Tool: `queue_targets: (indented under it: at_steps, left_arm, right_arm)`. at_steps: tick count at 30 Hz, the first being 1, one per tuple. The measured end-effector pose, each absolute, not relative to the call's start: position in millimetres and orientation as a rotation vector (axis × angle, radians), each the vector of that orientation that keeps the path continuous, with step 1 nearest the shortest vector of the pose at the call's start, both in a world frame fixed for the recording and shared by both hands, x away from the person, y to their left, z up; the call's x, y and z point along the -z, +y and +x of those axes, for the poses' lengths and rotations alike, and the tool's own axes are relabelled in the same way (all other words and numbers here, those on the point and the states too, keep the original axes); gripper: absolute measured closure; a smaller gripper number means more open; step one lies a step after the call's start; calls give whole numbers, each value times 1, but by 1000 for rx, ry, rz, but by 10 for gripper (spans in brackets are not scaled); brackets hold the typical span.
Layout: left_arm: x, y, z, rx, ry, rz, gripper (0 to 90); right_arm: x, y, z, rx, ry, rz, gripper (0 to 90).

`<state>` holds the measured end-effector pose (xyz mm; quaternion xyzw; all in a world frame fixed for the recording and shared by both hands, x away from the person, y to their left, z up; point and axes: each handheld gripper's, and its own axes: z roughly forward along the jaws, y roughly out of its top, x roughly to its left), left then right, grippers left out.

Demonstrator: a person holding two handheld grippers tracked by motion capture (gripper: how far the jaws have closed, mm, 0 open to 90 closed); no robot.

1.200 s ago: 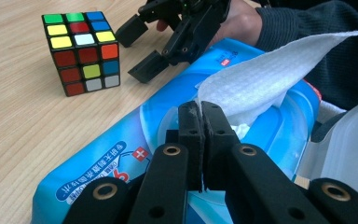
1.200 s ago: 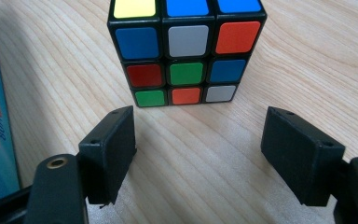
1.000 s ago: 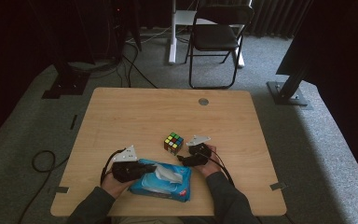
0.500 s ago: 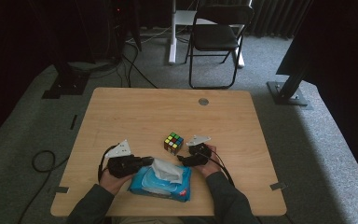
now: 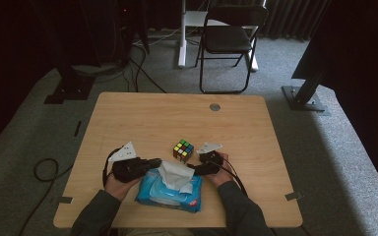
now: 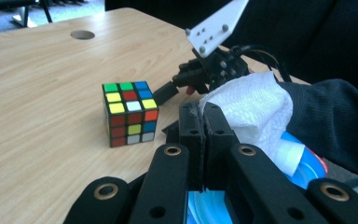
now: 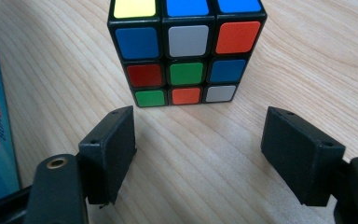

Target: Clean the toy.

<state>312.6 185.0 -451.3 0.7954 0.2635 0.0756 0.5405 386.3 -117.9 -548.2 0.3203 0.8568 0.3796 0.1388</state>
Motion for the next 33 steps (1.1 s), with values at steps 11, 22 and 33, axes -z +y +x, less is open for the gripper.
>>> queue_targets:
  at_steps: [11, 22, 33]
  left_arm:
    - [441, 190, 319, -212, 645, 1849, 890]
    - [438, 189, 327, -246, 662, 1845, 890]
    - [429, 188, 338, -297, 679, 1839, 891]
  right_arm:
    - [548, -118, 386, -1098, 2478, 924, 258]
    - [548, -118, 386, -1097, 2478, 924, 258]
    - [548, -118, 386, -1095, 2477, 924, 258]
